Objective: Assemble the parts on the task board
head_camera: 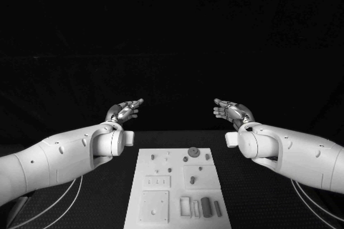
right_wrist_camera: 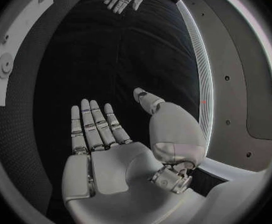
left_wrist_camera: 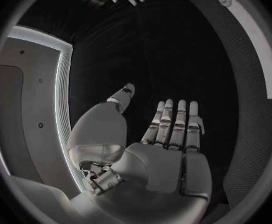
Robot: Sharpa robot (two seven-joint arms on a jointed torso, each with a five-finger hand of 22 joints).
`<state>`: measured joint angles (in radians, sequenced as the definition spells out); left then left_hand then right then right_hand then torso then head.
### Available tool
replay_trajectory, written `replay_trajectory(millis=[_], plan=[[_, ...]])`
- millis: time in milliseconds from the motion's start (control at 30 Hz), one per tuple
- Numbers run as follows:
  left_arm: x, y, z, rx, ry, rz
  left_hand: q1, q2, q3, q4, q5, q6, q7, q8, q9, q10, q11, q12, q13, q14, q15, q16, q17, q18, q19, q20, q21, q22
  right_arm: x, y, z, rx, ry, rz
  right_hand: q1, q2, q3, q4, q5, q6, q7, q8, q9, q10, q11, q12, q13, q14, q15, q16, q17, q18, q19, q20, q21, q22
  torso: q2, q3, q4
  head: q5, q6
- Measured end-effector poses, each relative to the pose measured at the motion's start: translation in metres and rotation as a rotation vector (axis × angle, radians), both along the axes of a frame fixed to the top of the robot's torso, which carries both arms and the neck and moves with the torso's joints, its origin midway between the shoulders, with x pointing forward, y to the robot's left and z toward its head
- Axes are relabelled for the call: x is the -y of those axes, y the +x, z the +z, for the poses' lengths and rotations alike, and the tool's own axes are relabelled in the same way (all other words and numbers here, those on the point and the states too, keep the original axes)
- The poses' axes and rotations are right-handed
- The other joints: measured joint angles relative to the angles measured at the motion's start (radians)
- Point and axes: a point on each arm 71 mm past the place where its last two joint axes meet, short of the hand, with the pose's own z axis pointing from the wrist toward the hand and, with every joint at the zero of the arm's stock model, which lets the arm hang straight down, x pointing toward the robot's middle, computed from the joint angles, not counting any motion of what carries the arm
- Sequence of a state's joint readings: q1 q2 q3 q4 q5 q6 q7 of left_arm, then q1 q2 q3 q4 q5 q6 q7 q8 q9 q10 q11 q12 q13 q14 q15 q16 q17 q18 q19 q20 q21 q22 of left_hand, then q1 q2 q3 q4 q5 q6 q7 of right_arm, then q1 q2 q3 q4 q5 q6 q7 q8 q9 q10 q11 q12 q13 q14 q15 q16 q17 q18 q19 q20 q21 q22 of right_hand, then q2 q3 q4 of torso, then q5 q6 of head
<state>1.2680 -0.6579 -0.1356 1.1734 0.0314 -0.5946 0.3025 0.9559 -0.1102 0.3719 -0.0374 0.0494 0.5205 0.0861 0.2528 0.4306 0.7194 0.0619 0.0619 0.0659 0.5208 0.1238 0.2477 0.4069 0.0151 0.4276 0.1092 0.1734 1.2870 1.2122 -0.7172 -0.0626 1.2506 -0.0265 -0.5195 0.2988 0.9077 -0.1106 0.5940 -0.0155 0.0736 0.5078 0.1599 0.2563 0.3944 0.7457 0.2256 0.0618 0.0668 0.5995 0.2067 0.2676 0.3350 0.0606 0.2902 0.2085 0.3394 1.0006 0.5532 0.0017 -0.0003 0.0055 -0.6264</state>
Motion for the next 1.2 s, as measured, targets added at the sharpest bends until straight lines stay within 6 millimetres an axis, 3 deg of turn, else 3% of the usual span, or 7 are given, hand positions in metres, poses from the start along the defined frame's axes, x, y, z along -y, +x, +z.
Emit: replay_trajectory(millis=[267,533,667,867,967,1000,1200], plan=[[-0.016,0.025,0.016,-0.077,0.004,-0.015,0.029,-0.003,0.014,0.001,0.004,0.019,0.001,0.010,0.014,0.024,0.001,0.000,0.002,0.019,0.001,0.009,0.014,0.000,0.014,0.004,0.005,0.021,0.017,0.024,0.012,-0.090,-0.025,0.089,0.039,-0.007,0.011,-0.019,0.000,0.010,0.002,0.015,0.010,0.020,0.006,0.004,0.001,0.016,0.006,0.009,0.010,0.000,0.008,-0.001,0.006,0.033,0.000,0.0000,0.0000,0.000,0.000],[-0.017,0.026,0.012,-0.137,-0.014,-0.051,0.035,0.004,0.009,0.006,0.004,0.029,0.012,0.019,0.019,0.037,0.013,0.005,0.004,0.032,0.003,0.021,0.020,0.000,0.027,-0.005,0.012,0.021,0.020,0.034,0.011,-0.125,-0.093,0.149,0.072,-0.006,0.010,-0.050,0.000,0.019,0.004,0.025,0.013,0.036,0.005,0.004,0.002,0.031,0.008,0.021,0.014,0.000,0.023,-0.002,0.006,0.041,0.000,-0.0019,-0.0001,0.003,-0.005],[-0.019,0.024,0.010,-0.149,-0.020,-0.064,0.045,0.014,0.002,0.013,0.004,0.056,0.034,0.038,0.025,0.066,0.031,0.014,0.008,0.057,0.009,0.036,0.026,0.000,0.056,-0.017,0.024,0.021,0.019,0.035,0.011,-0.107,-0.159,0.175,0.094,-0.013,0.018,-0.070,0.000,0.043,0.004,0.042,0.018,0.063,0.005,0.012,0.005,0.052,0.010,0.031,0.018,0.016,0.049,-0.001,0.009,0.042,-0.001,-0.0038,-0.0008,0.006,-0.006],[-0.022,0.020,0.011,-0.152,-0.024,-0.086,0.111,0.029,0.005,-0.014,0.016,0.169,0.067,0.088,0.038,0.213,0.064,0.071,0.028,0.209,0.012,0.119,0.057,0.000,0.186,-0.066,0.083,0.021,0.018,0.038,0.012,-0.053,-0.314,0.212,0.134,-0.031,0.038,-0.114,0.001,0.126,0.016,0.086,0.029,0.162,-0.010,0.041,0.012,0.145,0.005,0.080,0.037,0.063,0.160,-0.008,0.021,0.034,0.000,-0.0032,-0.0003,0.010,-0.005],[-0.022,0.017,0.011,-0.150,-0.018,-0.100,0.158,0.035,0.012,-0.060,0.042,0.237,0.070,0.113,0.045,0.319,0.061,0.112,0.048,0.345,-0.010,0.195,0.096,0.010,0.292,-0.093,0.148,0.021,0.016,0.039,0.014,-0.016,-0.420,0.240,0.149,-0.040,0.045,-0.142,0.009,0.187,0.024,0.109,0.033,0.241,-0.034,0.066,0.023,0.234,-0.027,0.126,0.065,0.090,0.256,-0.013,0.043,0.030,0.004,-0.0028,0.0012,0.010,-0.005],[-0.021,0.015,0.011,-0.149,-0.016,-0.110,0.174,0.039,0.015,-0.080,0.063,0.261,0.072,0.120,0.046,0.360,0.058,0.127,0.057,0.388,-0.022,0.218,0.110,0.017,0.327,-0.105,0.175,0.021,0.014,0.039,0.014,0.001,-0.467,0.254,0.162,-0.043,0.051,-0.153,0.016,0.214,0.027,0.118,0.035,0.273,-0.046,0.075,0.028,0.281,-0.047,0.149,0.082,0.112,0.304,-0.016,0.057,0.030,0.006,-0.0026,0.0018,0.010,-0.005],[-0.016,0.001,0.013,-0.145,-0.007,-0.167,0.190,0.054,0.035,-0.160,0.097,0.329,0.066,0.126,0.046,0.457,0.039,0.139,0.078,0.431,-0.038,0.229,0.138,0.031,0.348,-0.116,0.225,0.021,0.005,0.037,0.016,0.092,-0.707,0.333,0.182,-0.049,0.064,-0.198,0.035,0.308,0.023,0.141,0.048,0.378,-0.086,0.092,0.048,0.464,-0.140,0.239,0.168,0.181,0.507,-0.028,0.123,0.038,0.025,-0.0014,0.0104,0.002,-0.005]])
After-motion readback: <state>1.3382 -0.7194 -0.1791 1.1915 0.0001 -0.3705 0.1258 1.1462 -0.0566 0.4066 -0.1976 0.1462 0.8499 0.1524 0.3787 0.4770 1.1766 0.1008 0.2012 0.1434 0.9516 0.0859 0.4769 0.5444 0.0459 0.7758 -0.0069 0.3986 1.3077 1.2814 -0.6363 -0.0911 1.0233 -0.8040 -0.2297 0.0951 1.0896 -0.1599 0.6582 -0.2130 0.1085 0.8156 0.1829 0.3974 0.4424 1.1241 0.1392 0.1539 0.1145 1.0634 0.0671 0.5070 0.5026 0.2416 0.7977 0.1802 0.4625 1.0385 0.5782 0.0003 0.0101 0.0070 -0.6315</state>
